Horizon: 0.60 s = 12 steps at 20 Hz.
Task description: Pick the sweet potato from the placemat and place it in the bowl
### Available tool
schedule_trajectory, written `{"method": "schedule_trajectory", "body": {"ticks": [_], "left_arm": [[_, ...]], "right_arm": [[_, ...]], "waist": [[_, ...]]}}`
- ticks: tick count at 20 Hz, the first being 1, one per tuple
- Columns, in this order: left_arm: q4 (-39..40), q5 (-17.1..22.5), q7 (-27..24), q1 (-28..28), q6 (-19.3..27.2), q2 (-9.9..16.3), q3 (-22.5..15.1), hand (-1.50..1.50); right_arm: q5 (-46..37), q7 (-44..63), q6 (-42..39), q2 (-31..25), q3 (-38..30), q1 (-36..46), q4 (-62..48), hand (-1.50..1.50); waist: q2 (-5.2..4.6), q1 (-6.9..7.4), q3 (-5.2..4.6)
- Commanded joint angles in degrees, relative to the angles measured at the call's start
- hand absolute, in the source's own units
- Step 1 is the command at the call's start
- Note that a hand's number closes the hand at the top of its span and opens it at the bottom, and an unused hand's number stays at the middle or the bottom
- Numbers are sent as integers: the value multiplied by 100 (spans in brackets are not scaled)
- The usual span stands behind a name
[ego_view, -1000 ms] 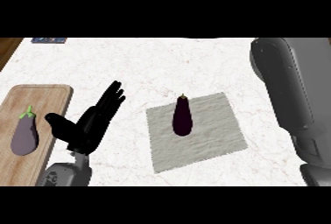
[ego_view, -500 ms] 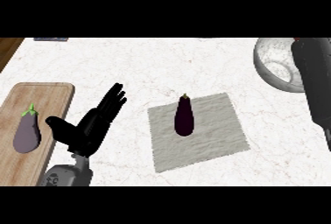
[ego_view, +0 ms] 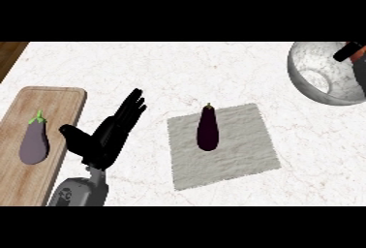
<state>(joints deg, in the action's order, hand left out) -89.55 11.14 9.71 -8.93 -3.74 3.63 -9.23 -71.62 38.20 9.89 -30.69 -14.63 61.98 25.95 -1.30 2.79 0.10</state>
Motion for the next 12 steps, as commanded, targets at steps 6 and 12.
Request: {"method": "schedule_trajectory", "body": {"ticks": [6,12], "left_arm": [[-305,214,378,-37,-135,156,134,0],[-205,121,-13,218,-151,123,124,0]], "right_arm": [[704,-836,948,-258,-865,-145,-900,-150],[1691,-1669,2439,89,-1733,-175,-192,-150]], "waist": [[-8,84,13],[38,8,21]]}}
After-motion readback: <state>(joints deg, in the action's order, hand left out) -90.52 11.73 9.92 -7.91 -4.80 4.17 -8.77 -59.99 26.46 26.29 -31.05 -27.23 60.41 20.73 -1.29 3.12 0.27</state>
